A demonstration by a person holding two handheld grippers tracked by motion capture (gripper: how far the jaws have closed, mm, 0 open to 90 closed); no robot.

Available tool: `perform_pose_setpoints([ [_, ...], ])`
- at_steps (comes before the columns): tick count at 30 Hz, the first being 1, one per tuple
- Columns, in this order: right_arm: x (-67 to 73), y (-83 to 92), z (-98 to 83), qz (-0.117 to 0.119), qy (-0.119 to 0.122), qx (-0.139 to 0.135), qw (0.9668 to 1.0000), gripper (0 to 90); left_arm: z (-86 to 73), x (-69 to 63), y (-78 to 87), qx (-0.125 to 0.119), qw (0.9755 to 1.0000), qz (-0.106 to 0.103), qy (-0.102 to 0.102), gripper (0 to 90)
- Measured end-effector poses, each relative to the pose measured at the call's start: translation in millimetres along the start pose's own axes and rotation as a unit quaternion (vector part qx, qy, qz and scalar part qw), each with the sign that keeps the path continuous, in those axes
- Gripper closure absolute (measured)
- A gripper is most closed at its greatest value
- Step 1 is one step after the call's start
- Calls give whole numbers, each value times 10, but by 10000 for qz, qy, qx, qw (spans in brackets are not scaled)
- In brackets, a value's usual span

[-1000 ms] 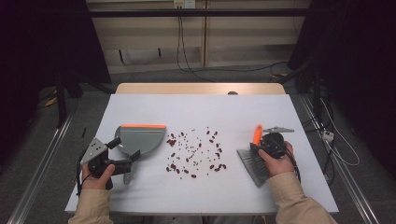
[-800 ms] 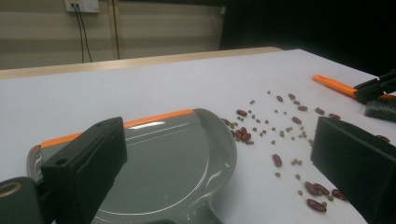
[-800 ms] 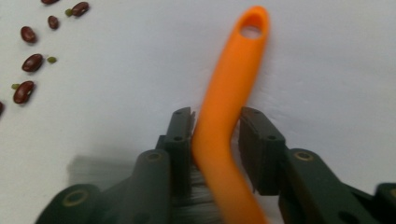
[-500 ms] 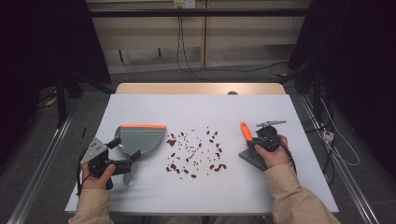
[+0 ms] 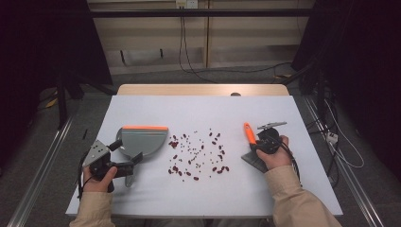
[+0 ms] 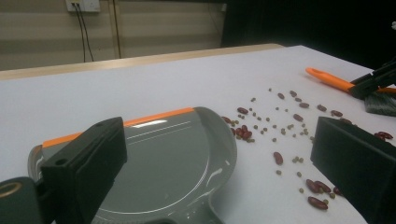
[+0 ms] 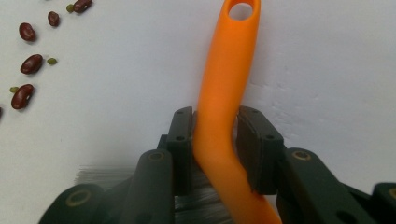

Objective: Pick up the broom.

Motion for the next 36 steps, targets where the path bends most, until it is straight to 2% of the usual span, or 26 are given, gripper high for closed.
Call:
perform_pose_setpoints([
  [4,-16,-11,-14,111,-139,-17,9998,677,10,-13,-9,-16,10000,-6,-9,35],
  [8,6,-13,-7,-16,-106,37,9999,679,25,-26,-26,-17,10000,-8,-26,35],
  [18,-3,-15,-7,26,-201,34,9998,682,87,-81,-29,-39,9999,-74,-106,35],
  [21,11,-6,-9,-62,-172,24,9998,685,114,-90,-22,-79,9999,-56,-92,35],
  [23,-2,-9,2,14,-293,113,9995,687,135,-104,-22,-140,9998,-69,-80,35],
  [25,11,-4,4,-71,-234,79,9997,688,143,-123,-33,-143,9998,-100,-77,35],
  [31,-9,19,13,20,-345,66,9994,692,152,-143,-53,-116,9997,-162,-108,35],
  [36,-56,90,46,291,-549,-114,9980,698,155,-147,-54,-125,9997,-167,-105,35],
])
Point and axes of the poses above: each handheld gripper's, and its own axes: y roughly backward along the jaws, z roughly out of its top, x roughly to its left, the point moved 6 cm from there along -y, roughly forward along the jaws, and after that the axes turned 15 degrees about -z, right-handed, at the moved point
